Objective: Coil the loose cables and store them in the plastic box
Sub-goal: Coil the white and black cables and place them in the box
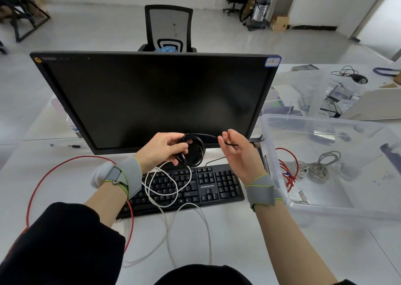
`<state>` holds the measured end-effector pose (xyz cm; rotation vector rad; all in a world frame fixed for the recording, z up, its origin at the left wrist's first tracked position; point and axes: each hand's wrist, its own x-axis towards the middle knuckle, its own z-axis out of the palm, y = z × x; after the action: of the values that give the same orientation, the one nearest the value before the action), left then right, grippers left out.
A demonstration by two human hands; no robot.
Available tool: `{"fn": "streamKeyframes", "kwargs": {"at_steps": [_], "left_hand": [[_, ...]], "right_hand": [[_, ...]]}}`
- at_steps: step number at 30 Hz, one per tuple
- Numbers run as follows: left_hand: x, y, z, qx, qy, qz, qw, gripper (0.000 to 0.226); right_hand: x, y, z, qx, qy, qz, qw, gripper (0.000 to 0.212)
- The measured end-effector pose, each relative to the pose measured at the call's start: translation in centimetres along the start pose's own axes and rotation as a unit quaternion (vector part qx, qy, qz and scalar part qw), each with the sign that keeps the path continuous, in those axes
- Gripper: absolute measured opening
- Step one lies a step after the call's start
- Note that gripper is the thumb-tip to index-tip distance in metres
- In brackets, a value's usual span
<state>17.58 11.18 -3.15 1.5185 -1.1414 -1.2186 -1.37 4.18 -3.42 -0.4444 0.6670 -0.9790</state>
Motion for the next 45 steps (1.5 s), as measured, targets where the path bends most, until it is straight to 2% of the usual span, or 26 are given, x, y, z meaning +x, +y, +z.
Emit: {"fn": "streamKeyframes", "kwargs": {"at_steps": [5, 8, 10, 11, 13, 14, 17, 19, 21, 23, 24, 26, 28, 30, 33, 37, 39, 43, 44, 45], "left_hand": [[0.7, -0.3, 0.1, 0.014, 0.06, -0.014, 0.998, 0.014], [1.0, -0.8, 0.0, 0.018, 0.116, -0.02, 0.993, 0.011], [1.2, -1.1, 0.0, 0.036, 0.139, -0.017, 0.989, 0.011], [1.3, -1.3, 0.0, 0.048, 0.147, -0.017, 0.988, 0.011], [1.4, -1.5, 0.1, 0.067, 0.157, -0.019, 0.985, 0.01], [1.5, -1.6, 0.2, 0.068, 0.16, -0.022, 0.985, 0.01], [1.5, -1.7, 0.3, 0.04, 0.164, -0.03, 0.985, 0.016], [1.5, -1.6, 0.4, 0.027, 0.161, -0.031, 0.986, 0.019], [1.5, -1.4, 0.4, 0.024, 0.158, -0.031, 0.987, 0.019], [1.6, -1.4, 0.4, 0.024, 0.154, -0.036, 0.987, 0.017], [1.6, -1.5, 0.4, 0.022, 0.154, -0.04, 0.987, 0.016], [1.6, -1.6, 0.3, 0.021, 0.155, -0.05, 0.987, 0.014], [1.5, -1.7, 0.1, 0.023, 0.148, -0.058, 0.987, 0.014], [1.4, -1.7, -0.1, 0.017, 0.14, -0.068, 0.988, 0.013], [1.1, -1.5, 0.0, 0.004, 0.131, -0.073, 0.989, 0.009], [1.1, -1.1, 0.5, -0.002, 0.126, -0.064, 0.99, 0.008], [1.1, -0.9, 0.8, 0.006, 0.126, -0.064, 0.99, 0.008], [1.0, -0.6, 1.6, -0.001, 0.124, -0.065, 0.99, 0.011], [1.0, -0.5, 1.7, -0.004, 0.123, -0.065, 0.99, 0.012], [1.0, -0.4, 1.7, -0.003, 0.124, -0.065, 0.99, 0.012]], "right_hand": [[-0.4, 1.1, 0.3, -0.103, -0.052, -0.057, 0.992, 0.025], [-0.5, 1.4, 0.7, -0.145, -0.066, -0.055, 0.986, 0.018], [-0.6, 1.8, 1.1, -0.25, -0.061, -0.06, 0.964, 0.011], [-0.5, 2.1, 1.1, -0.362, -0.056, -0.087, 0.926, 0.008], [-0.4, 2.4, 1.0, -0.605, -0.049, -0.153, 0.78, 0.009], [-0.4, 2.5, 0.9, -0.669, -0.045, -0.171, 0.722, 0.014], [-0.3, 2.7, 0.7, -0.726, -0.041, -0.211, 0.653, 0.026], [-0.3, 2.7, 0.7, -0.768, -0.047, -0.202, 0.606, 0.029], [-0.2, 2.7, 0.7, -0.788, -0.048, -0.166, 0.59, 0.03], [0.0, 2.6, 0.5, -0.771, -0.063, -0.134, 0.619, 0.028], [-0.1, 2.6, 0.5, -0.743, -0.08, -0.119, 0.654, 0.03], [-0.5, 2.4, 0.9, -0.636, -0.123, -0.063, 0.759, 0.04], [-0.9, 2.3, 1.4, -0.483, -0.146, 0.006, 0.863, 0.05], [-1.0, 2.2, 1.8, -0.366, -0.149, 0.015, 0.919, 0.046], [-0.8, 1.7, 1.9, -0.297, -0.131, -0.025, 0.946, 0.029], [-0.6, 1.7, 2.1, -0.293, -0.058, -0.068, 0.952, 0.027], [-0.7, 2.1, 2.3, -0.309, -0.032, -0.093, 0.946, 0.031], [-0.4, 2.9, 1.8, -0.304, 0.0, -0.124, 0.945, 0.072], [-0.2, 3.1, 1.6, -0.307, 0.008, -0.126, 0.943, 0.073], [-0.2, 3.2, 1.5, -0.322, 0.016, -0.135, 0.937, 0.065]]}}
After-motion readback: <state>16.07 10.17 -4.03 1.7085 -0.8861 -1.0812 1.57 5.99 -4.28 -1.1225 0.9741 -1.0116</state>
